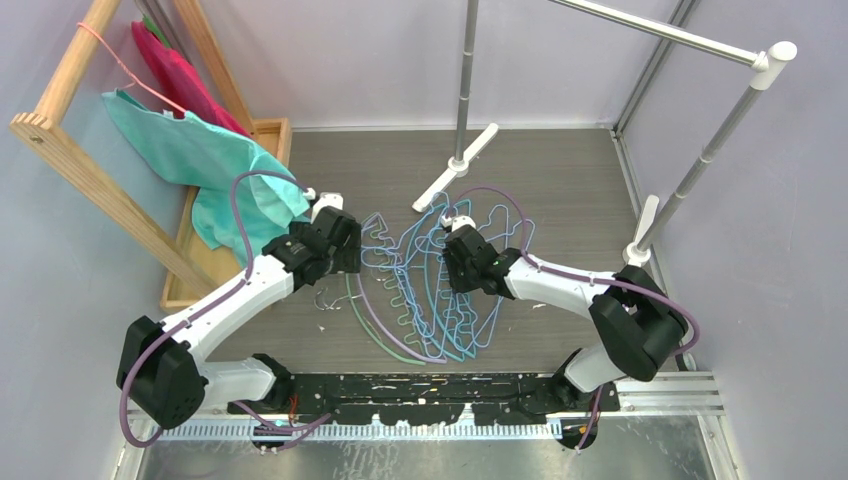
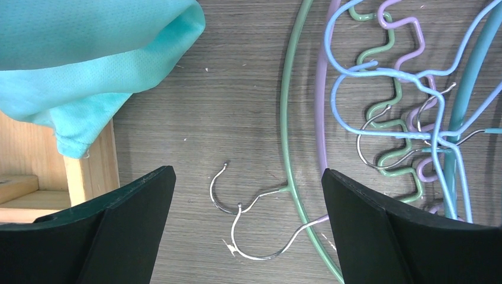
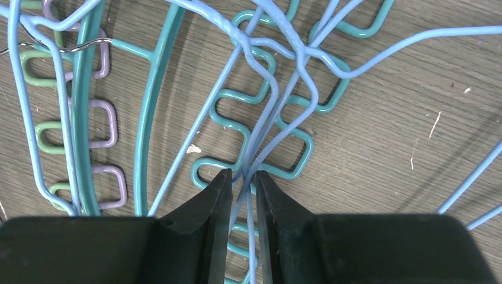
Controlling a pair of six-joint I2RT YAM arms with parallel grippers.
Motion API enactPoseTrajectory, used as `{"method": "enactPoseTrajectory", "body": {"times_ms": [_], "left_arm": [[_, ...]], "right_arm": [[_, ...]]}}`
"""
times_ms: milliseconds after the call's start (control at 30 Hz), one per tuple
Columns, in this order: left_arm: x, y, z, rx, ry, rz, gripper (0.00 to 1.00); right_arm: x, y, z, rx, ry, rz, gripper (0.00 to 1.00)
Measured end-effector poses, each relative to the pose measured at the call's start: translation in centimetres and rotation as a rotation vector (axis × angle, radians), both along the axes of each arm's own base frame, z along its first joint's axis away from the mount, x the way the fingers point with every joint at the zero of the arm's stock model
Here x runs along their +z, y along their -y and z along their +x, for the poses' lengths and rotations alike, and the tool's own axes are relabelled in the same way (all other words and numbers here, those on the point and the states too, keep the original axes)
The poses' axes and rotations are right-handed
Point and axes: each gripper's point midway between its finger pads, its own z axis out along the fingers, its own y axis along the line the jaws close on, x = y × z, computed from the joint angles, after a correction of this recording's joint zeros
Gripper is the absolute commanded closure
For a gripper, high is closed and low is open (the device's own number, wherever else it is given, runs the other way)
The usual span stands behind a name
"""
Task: Organize the hangers
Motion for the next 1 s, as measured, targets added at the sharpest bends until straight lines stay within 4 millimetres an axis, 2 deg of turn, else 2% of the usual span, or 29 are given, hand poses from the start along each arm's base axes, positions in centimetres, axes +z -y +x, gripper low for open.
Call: {"method": "enactPoseTrajectory", "body": {"times_ms": [200,400,533,600,800,900,1000], "left_arm": [[-0.3,0.0,-0.1,-0.001,-0.005,0.0,0.02],[-0.3,0.0,-0.1,0.002,-0.005,-0.002,0.02],[-0.2,-0.1,-0.3,0.004,0.001,-0.008,0.02],[-0.2,-0.2,-0.5,0.009,0.002,-0.013,0.02],[-0.3,-0.2,-0.6,0.013,0.001,-0.019,0.02],[-0.4,-0.1,-0.7,0.01,-0.003,-0.025,0.02],[-0.4,-0.1,-0.7,0.011,-0.004,-0.028,0.02]], "right_arm": [[0.0,-0.1,-0.1,-0.012,-0.005,0.012,0.94],[0.7,0.4,-0.6,-0.012,-0.012,0.005,0.99],[2.9,1.0,-1.3,-0.015,0.006,0.028,0.99],[4.7,1.2,-1.6,-0.017,0.03,0.059,0.99],[9.2,0.2,-1.5,0.0,0.093,0.164,0.93],[9.4,-0.5,-1.8,0.021,0.078,0.195,0.91],[8.7,-1.3,-1.8,0.041,0.047,0.21,0.86]]}}
